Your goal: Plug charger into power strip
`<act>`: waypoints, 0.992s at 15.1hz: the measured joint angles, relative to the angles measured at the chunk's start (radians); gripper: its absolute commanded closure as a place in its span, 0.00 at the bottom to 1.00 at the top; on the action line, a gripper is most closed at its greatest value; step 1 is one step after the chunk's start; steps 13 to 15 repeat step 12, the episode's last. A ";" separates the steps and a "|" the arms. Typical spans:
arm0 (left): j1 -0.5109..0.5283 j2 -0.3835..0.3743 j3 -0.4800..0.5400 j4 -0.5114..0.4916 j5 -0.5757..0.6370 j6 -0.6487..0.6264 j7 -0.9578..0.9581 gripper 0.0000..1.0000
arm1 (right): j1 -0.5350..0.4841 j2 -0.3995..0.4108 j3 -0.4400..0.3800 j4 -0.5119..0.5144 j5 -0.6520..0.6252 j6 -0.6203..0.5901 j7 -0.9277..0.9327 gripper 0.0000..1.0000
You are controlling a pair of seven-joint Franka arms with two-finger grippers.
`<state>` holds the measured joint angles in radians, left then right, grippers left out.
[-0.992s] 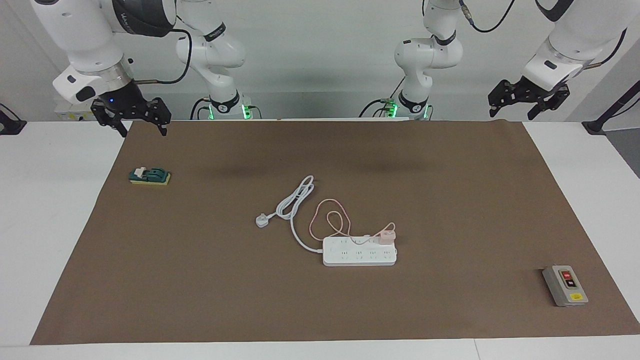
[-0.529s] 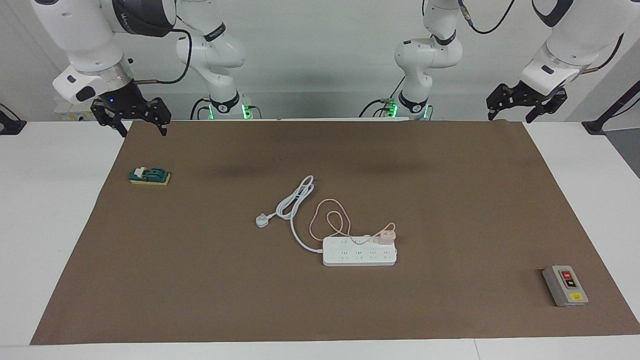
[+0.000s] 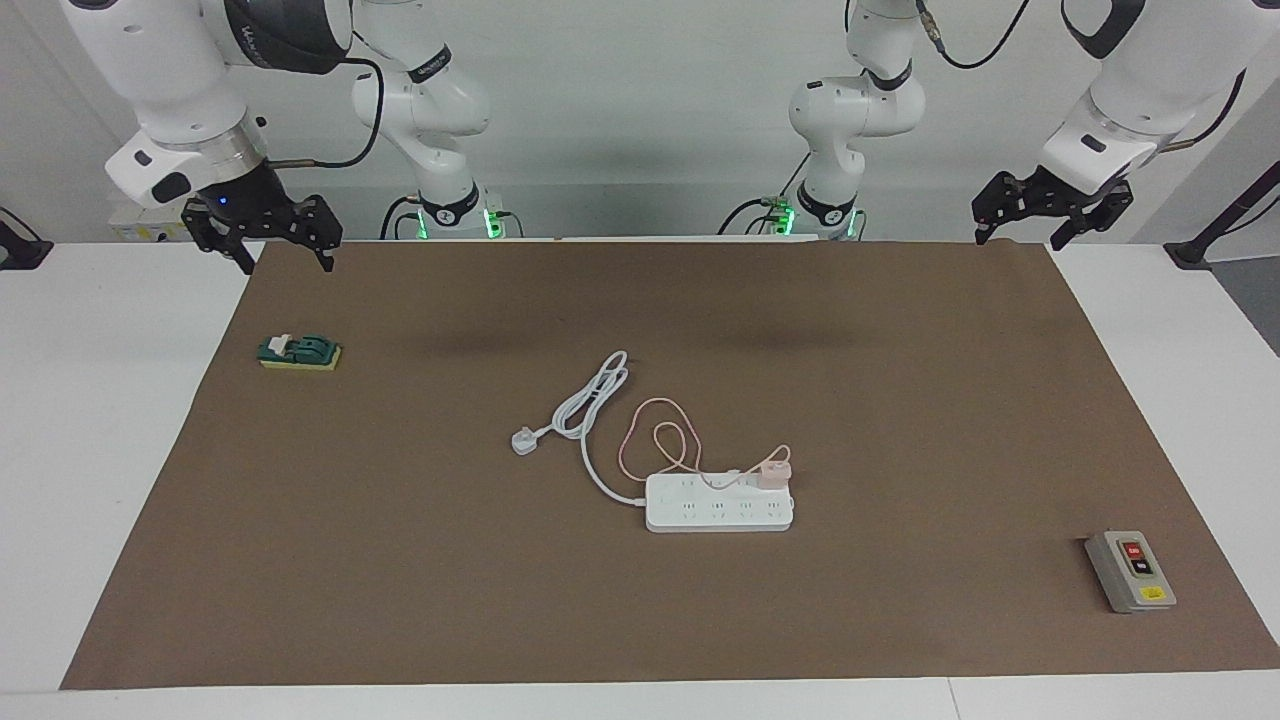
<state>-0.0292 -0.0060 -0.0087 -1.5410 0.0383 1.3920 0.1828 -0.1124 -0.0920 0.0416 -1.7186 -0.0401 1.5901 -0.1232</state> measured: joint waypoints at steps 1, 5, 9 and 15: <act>0.000 0.000 -0.003 -0.019 0.000 0.014 0.000 0.00 | 0.000 0.000 0.000 0.000 0.000 0.000 0.000 0.00; 0.000 0.000 -0.012 -0.057 0.000 0.070 -0.067 0.00 | 0.000 0.000 0.000 0.000 0.000 0.000 0.000 0.00; 0.000 -0.001 -0.017 -0.072 0.000 0.076 -0.087 0.00 | 0.000 0.000 0.000 0.000 0.000 0.000 0.000 0.00; 0.000 -0.004 -0.017 -0.073 0.000 0.077 -0.089 0.00 | 0.000 0.000 0.000 0.000 0.000 0.000 0.000 0.00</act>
